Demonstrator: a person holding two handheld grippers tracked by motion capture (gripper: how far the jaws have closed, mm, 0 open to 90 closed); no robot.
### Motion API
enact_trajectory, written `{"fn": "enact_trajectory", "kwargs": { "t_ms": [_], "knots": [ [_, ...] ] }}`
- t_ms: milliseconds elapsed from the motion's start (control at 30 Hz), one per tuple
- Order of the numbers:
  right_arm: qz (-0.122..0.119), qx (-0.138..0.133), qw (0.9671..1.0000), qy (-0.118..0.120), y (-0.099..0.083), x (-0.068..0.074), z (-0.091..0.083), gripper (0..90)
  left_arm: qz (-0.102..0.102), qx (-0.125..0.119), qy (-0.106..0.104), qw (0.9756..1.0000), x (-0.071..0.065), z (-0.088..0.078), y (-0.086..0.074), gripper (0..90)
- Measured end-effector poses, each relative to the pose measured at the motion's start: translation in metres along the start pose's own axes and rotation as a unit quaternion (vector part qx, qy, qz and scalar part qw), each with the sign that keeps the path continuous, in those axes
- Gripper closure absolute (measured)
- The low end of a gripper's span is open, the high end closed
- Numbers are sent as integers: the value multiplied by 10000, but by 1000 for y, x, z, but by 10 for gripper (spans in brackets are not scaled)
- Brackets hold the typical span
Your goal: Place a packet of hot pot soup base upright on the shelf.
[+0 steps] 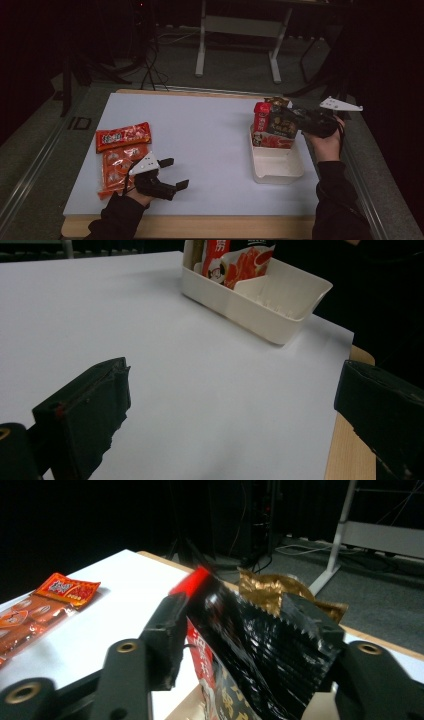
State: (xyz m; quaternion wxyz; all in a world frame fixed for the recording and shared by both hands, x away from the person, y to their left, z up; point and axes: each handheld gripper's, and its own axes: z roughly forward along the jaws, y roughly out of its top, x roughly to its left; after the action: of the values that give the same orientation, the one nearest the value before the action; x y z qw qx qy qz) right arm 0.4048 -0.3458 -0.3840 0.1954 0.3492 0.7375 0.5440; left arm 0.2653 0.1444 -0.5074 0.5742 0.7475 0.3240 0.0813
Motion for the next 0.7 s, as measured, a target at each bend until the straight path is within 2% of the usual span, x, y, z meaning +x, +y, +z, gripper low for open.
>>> {"fn": "enact_trajectory", "kwargs": {
  "t_ms": [100, 233, 267, 333, 400, 533, 633, 700],
  "knots": [
    [-78, 42, 10000, -17, 4, 4, -2, 438, -2, 13, -14, 10000, 0, 0, 0, 18],
    [-228, -134, 9996, -109, 15, 16, -11, 390, -31, 111, 17, 9999, 1, 1, -1, 18],
    [-263, -199, 9993, -159, 18, 18, -13, 387, 13, 152, 49, 9999, 1, 1, -1, 18],
    [-293, -367, 9988, -114, 23, 24, -17, 368, 152, 126, 216, 9996, 2, 1, -2, 18],
    [-368, -398, 9984, -136, 28, 33, -18, 359, 181, 128, 204, 9995, 3, 0, -2, 18],
    [-344, -443, 9984, 107, 31, 48, -18, 299, 222, 3, 164, 9996, 2, -2, 1, 18],
    [-251, -404, 9984, 291, 28, 60, -13, 231, 255, 9, 130, 9996, -2, -3, 2, 19],
    [-234, -354, 9982, 427, 23, 69, -9, 169, 68, 57, 154, 9998, -2, -3, 3, 18]
  ]
}}
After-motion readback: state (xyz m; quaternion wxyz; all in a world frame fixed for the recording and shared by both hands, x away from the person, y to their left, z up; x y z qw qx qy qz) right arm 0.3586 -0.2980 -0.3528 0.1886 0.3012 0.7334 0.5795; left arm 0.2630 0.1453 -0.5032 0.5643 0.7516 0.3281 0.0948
